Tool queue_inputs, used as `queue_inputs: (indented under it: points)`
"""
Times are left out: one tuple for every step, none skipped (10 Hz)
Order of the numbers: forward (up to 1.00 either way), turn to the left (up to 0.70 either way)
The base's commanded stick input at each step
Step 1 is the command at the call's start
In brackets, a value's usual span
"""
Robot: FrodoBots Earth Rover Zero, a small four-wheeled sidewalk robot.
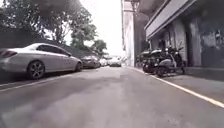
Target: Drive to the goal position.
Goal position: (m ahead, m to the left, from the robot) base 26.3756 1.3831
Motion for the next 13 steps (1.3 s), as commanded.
queue_inputs:
  points:
    - [0.45,-0.27]
    - [0.45,-0.27]
    - [0.45,-0.27]
    - [0.45,-0.27]
    - [0.45,-0.27]
    - [0.45,-0.27]
    - [0.45,-0.27]
    - [0.45,-0.27]
    - [0.45,-0.27]
    - [0.45,-0.27]
    - [0.45,-0.27]
    - [0.45,-0.27]
    - [0.45,-0.27]
